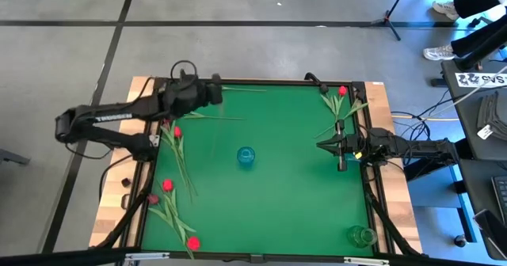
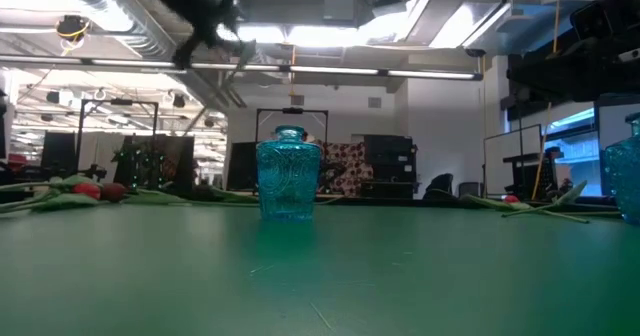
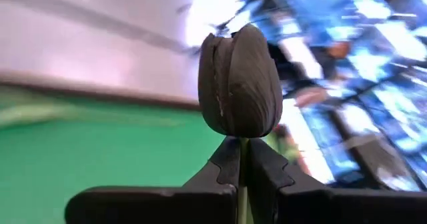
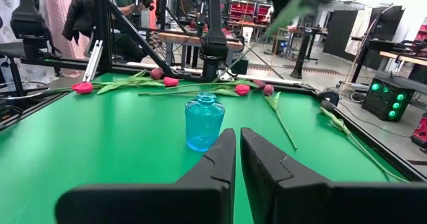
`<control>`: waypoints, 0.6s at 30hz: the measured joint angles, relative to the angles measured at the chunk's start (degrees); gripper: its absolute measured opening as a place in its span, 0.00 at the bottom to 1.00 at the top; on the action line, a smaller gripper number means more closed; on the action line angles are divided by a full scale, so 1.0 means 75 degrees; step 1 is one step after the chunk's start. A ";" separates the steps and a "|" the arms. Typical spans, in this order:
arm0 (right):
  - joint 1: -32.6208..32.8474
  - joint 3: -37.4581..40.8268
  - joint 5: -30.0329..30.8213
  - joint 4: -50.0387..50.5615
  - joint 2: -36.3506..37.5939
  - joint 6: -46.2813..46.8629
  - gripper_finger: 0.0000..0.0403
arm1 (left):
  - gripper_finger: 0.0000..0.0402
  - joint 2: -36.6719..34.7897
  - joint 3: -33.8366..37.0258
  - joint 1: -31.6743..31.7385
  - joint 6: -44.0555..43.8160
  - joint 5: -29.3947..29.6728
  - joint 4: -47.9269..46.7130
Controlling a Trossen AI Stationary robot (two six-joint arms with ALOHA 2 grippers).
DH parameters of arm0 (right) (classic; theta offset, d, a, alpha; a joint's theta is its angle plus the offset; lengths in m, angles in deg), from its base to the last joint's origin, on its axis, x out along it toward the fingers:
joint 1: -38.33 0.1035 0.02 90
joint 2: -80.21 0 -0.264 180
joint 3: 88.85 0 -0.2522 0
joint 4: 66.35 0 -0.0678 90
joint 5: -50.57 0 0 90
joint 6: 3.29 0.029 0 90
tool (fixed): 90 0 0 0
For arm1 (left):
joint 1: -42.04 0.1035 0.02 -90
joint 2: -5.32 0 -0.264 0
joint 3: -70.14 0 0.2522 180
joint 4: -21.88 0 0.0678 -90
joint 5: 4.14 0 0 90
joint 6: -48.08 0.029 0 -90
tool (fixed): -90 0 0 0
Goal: Sort flowers into vase by color
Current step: Put the black flower into the left blue vase
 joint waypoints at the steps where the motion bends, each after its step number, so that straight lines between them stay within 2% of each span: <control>1: 0.0000 0.0001 0.0000 0.0000 0.0001 -0.0002 0.06 | 0.01 -0.0027 0.0015 -0.0295 0.0486 0.0167 0.0378; 5: 0.0001 -0.0001 0.0000 -0.0001 -0.0001 0.0001 0.06 | 0.01 -0.0011 0.0044 -0.1152 0.2828 0.0309 0.1790; 8: 0.0002 -0.0001 0.0000 -0.0002 -0.0001 -0.0001 0.06 | 0.01 -0.0025 0.0045 -0.1521 0.3938 -0.0218 0.2729; 11: 0.0002 0.0001 0.0000 0.0000 -0.0001 -0.0002 0.06 | 0.01 -0.0075 0.0045 -0.1667 0.4211 -0.0799 0.3363; 16: 0.0001 0.0000 0.0000 -0.0001 -0.0001 -0.0002 0.06 | 0.02 -0.0060 0.0045 -0.1692 0.3984 -0.0867 0.3107; 18: 0.0000 0.0000 0.0000 -0.0001 0.0000 -0.0002 0.06 | 0.03 -0.0054 0.0045 -0.1692 0.3970 -0.1307 0.3291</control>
